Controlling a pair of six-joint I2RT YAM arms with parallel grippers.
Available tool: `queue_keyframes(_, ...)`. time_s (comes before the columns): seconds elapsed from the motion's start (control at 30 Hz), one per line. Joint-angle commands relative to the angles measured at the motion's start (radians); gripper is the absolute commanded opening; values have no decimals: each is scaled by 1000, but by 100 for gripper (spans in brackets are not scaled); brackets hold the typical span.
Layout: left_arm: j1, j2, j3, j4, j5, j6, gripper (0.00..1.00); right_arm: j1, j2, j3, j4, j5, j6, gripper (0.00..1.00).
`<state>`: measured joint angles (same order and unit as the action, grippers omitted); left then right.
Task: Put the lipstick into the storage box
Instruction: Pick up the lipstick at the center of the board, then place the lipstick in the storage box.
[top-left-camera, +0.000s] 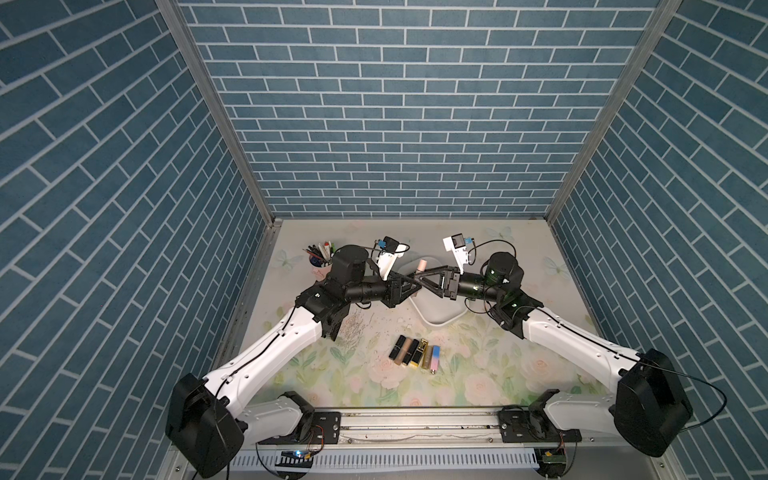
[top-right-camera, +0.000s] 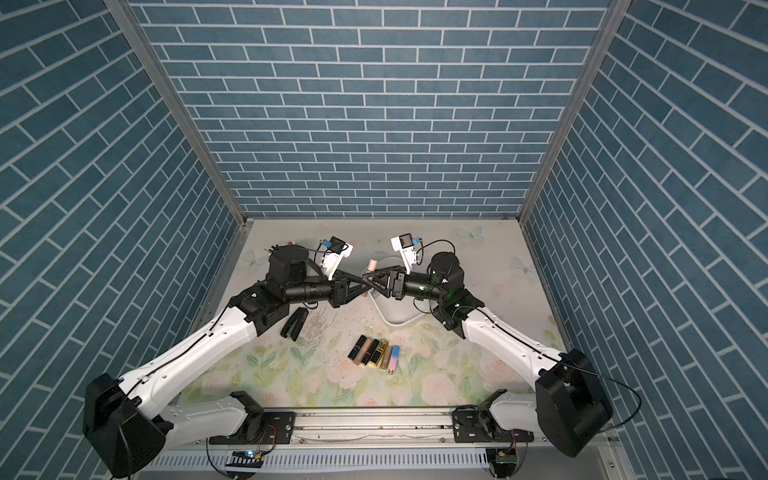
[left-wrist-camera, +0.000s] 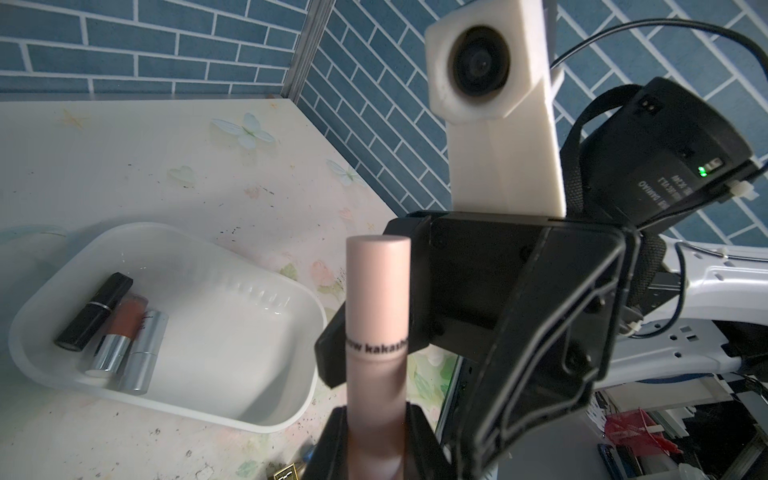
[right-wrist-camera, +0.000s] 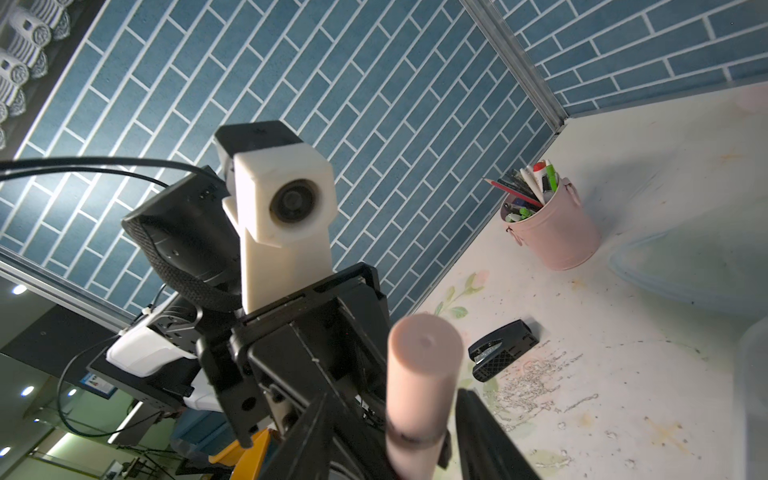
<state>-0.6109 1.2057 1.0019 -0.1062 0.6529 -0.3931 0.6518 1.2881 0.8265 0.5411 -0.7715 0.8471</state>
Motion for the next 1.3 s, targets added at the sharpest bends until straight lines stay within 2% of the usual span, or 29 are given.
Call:
queue_keyframes(0.0, 0, -20, 8, 21, 17, 2, 19, 9, 12, 38, 43, -1, 7, 41)
queue_keyframes(0.23, 0, -18, 12, 16, 10, 3, 19, 19, 25, 39, 47, 3, 12, 12)
queue_keyframes(0.37, 0, -18, 15, 12, 1, 7, 21, 20, 22, 39, 46, 7, 12, 6)
queue_keyframes(0.4, 0, -18, 16, 8, -3, 8, 25, 20, 22, 39, 44, 8, 12, 2)
queue_keyframes(0.43, 0, -18, 18, 7, -9, 8, 35, 20, 20, 42, 38, 12, 11, 2)
queue_keyframes(0.63, 1, -35, 29, -34, -60, 34, 72, 5, -7, 54, -50, 87, -1, 2)
queue_keyframes(0.73, 2, -63, 33, -67, -109, 56, 99, -29, -12, 69, -180, 164, -1, 2)
queue_keyframes(0.87, 2, -107, 23, -110, -199, 81, 99, -80, 2, 47, -315, 259, 44, 2)
queue_keyframes(1.07, 2, -158, -23, -193, -365, 113, 100, -125, 52, -43, -327, 319, 154, 2)
queue_keyframes(1.27, 0, -193, -113, -214, -435, 114, 100, -130, 157, -2, -391, 358, 159, 2)
